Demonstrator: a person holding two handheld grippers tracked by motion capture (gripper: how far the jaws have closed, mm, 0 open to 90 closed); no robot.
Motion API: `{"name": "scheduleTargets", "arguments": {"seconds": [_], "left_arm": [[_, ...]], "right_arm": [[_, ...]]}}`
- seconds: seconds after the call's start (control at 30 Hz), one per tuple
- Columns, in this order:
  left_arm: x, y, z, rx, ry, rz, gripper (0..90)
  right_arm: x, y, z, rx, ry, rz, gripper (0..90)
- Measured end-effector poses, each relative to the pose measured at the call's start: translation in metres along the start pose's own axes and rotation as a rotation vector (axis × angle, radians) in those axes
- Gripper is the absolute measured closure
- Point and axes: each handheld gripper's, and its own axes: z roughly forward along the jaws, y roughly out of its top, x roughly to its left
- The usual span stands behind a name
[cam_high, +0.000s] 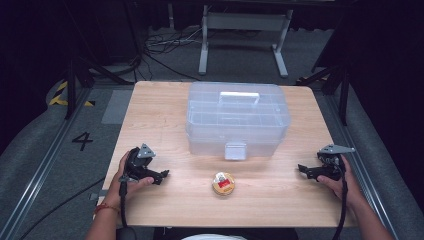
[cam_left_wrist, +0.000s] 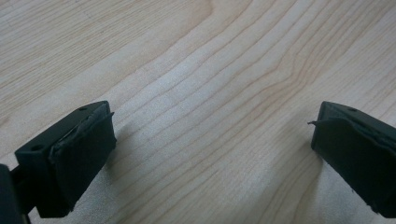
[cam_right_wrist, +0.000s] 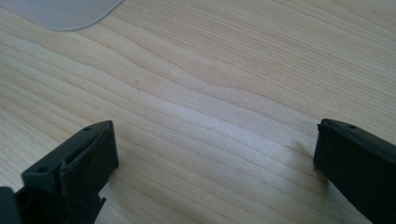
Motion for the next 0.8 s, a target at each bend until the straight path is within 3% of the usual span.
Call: {"name": "scheduleTargets", "arguments": {"seconds": [0.67,0.73,0.8], "left_arm": [[0.0007,-0.0001,0.0001,-0.003,-0.004,0.006,0.1],[0.001,0.0,0.0001,-0.003,-0.005,0.01,0.1],[0.0015,0.0002,0.0001,-0.001,-0.008,0.015,0.1]], "right_arm": [[-0.0027,-0.0023,-0.0029,-0.004,-0.019,0.002,0.8],[-0.0026,-0.0028,-0.0037,-0.009,-0.016,-0.001,3.8],[-0.0022,-0.0032,-0.006,-0.023,-0.006,-0.006,13.0]]}}
